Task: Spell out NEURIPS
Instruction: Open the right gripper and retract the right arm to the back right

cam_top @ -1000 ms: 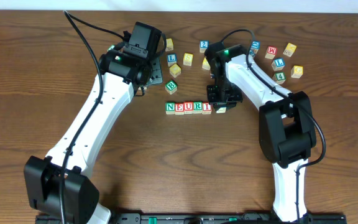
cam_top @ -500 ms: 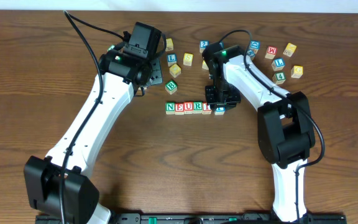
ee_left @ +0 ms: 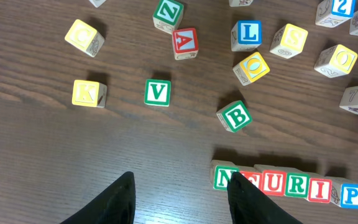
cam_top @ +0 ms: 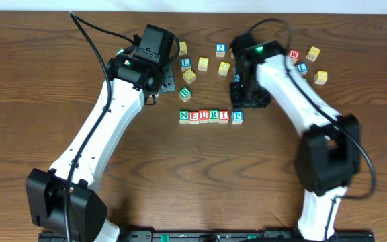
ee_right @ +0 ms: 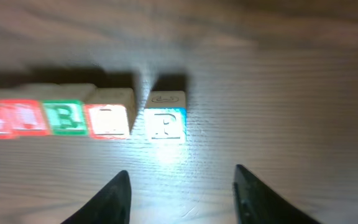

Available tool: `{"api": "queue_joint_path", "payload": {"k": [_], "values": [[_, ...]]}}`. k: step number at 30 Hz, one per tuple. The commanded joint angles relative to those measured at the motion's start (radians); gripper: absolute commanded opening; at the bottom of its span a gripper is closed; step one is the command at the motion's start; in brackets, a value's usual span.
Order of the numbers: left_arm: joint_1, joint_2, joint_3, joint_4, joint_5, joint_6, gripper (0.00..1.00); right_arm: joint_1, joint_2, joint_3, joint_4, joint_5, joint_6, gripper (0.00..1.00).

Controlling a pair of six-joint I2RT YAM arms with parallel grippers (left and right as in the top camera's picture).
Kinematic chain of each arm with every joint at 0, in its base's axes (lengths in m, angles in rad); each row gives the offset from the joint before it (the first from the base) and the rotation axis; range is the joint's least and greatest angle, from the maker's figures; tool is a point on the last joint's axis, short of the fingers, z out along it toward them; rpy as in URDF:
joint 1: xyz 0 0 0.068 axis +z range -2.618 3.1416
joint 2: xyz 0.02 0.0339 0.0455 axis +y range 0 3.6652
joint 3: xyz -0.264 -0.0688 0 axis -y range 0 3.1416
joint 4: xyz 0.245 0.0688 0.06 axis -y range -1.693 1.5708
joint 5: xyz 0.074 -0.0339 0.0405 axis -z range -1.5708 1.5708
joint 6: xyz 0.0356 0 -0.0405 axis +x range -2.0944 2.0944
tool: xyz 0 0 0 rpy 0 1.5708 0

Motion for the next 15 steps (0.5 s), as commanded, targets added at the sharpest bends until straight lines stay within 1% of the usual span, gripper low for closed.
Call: {"api": "queue_joint_path", "payload": {"k": [1, 4, 8, 15], "values": [[0.003, 0.010, -0.004, -0.002, -0.010, 0.013, 0.47, -0.026, -0.101, 0.029, 0.028, 0.005, -0.008, 0.51], [0.003, 0.010, -0.004, 0.001, -0.010, 0.013, 0.47, -0.044, -0.140, 0.029, 0.095, 0.005, 0.004, 0.54], [0.003, 0.010, -0.004, 0.008, -0.010, 0.018, 0.48, -0.049, -0.143, 0.029, 0.201, -0.011, 0.043, 0.55], [0.003, 0.010, -0.003, 0.011, -0.011, 0.055, 0.48, -0.045, -0.137, 0.029, 0.286, -0.018, 0.053, 0.57]]}}
